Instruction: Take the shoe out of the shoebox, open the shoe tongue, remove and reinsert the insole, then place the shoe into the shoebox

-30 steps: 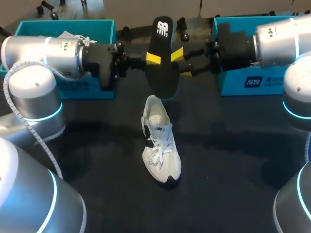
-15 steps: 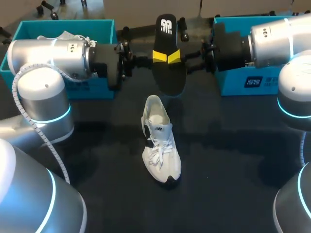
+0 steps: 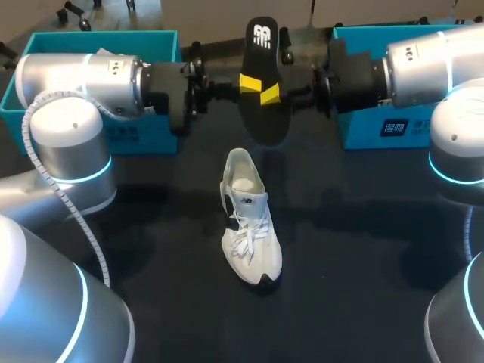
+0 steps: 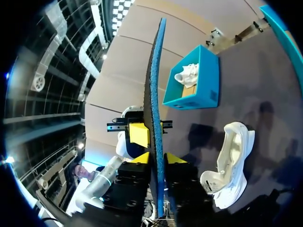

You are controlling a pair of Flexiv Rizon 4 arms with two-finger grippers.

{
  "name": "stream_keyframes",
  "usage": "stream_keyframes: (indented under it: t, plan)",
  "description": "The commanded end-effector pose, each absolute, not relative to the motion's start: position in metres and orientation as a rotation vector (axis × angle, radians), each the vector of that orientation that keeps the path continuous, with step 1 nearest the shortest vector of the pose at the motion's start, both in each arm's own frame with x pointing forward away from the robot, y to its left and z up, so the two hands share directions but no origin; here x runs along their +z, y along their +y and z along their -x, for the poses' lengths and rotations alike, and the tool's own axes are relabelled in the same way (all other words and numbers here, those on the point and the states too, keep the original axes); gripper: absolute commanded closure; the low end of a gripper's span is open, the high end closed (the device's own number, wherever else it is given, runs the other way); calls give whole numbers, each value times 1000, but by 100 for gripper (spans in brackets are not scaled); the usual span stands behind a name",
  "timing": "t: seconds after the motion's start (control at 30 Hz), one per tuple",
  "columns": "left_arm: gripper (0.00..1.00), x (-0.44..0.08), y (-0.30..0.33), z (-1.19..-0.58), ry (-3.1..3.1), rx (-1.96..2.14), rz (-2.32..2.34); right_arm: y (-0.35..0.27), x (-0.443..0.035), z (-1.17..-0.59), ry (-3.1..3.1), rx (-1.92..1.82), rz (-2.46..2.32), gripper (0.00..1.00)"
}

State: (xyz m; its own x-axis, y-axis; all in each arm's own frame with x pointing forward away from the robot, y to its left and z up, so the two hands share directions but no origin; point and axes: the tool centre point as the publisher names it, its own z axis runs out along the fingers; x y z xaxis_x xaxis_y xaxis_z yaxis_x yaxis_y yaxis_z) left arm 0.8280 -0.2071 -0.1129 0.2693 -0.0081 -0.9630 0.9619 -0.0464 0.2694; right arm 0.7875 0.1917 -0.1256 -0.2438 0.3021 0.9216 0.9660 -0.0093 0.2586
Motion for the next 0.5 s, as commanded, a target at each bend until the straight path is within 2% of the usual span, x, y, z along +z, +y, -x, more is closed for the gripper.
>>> stream_keyframes:
  t: [0.03,0.2,0.23,0.27,0.3,0.5]
  plan:
    - [100,-114,-209,-829,977,-1042,-1360,195,-127,-790,-1611,-1275,1338,100]
    - [100,-115,-208,-831,983,-1036,-1366,194,-125,-790,-1618,-1276,1337,100]
    - [87,-116,-208,-832,985,-1037,-1369,194,-125,-790,-1620,-1276,1336,100]
    - [49,-116,-207,-832,986,-1041,-1370,194,-125,-791,-1621,-1276,1336,100]
    - [0,-115,-206,-833,985,-1043,-1373,194,-125,-791,-1623,-1276,1336,100]
    - [0,-113,-196,-837,967,-1060,-1398,189,-124,-793,-1659,-1282,1350,100]
